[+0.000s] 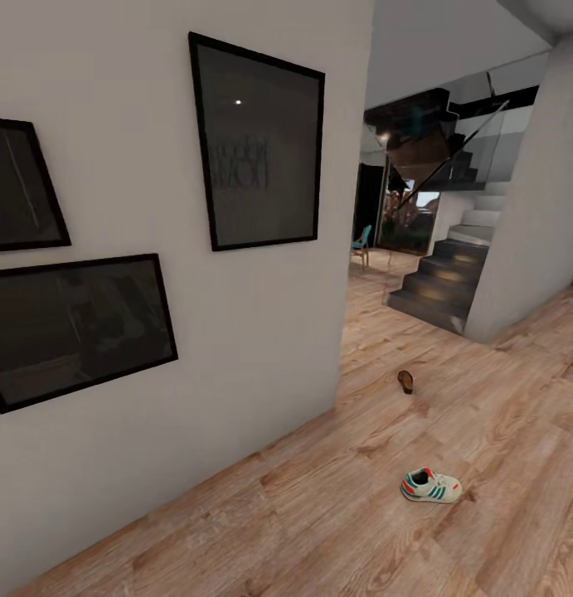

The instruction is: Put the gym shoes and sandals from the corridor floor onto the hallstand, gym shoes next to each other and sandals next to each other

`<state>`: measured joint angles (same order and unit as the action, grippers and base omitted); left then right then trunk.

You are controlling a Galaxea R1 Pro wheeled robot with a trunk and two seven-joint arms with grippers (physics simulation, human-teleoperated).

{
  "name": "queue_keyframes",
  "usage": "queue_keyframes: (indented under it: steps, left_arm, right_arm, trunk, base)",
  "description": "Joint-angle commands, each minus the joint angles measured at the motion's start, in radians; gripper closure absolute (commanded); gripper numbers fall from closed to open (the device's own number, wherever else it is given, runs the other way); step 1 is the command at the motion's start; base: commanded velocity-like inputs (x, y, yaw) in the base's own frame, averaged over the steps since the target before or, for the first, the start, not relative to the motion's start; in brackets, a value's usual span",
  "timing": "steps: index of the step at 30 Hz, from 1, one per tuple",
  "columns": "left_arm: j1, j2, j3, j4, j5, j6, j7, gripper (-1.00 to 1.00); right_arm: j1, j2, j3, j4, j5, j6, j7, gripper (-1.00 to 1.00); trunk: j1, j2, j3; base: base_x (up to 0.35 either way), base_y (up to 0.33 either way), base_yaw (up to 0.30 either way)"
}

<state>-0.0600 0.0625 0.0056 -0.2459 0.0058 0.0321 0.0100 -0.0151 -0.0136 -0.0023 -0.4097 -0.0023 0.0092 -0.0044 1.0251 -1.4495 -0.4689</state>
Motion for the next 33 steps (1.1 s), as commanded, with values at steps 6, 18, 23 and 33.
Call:
queue_keyframes:
  steps: [6,18,23,33]
  left_arm:
    - [-0.042,0.0,0.0,-0.033,0.0,0.001,0.0,-1.0]
    - [-0.119,0.004,0.002,-0.145,0.003,-0.011,0.001,-1.0]
    - [-0.113,0.002,0.004,-0.145,0.002,-0.141,0.0,-1.0]
    - [-0.107,0.002,0.004,-0.142,0.002,-0.207,0.001,-1.0]
  right_arm:
    - [0.0,-0.014,-0.001,-0.088,-0.001,0.001,0.001,-1.0]
    - [0.0,-0.018,-0.004,-0.266,-0.004,0.001,0.005,-1.0]
    - [0.0,-0.018,-0.055,-0.272,-0.004,0.0,0.008,-1.0]
    - [0.0,-0.017,-0.086,-0.269,-0.002,0.0,0.009,-1.0]
  trunk:
    - [0.0,-0.001,-0.001]
    - [0.0,-0.001,-0.001]
    - [0.0,-0.001,-0.001]
    - [0.0,-0.001,-0.001]
  base:
    - [-0.021,-0.321,-0.056]
    - [-0.017,-0.326,-0.223]
    - [-0.001,-0.184,-0.264]
    - [0.0,-0.018,-0.265]
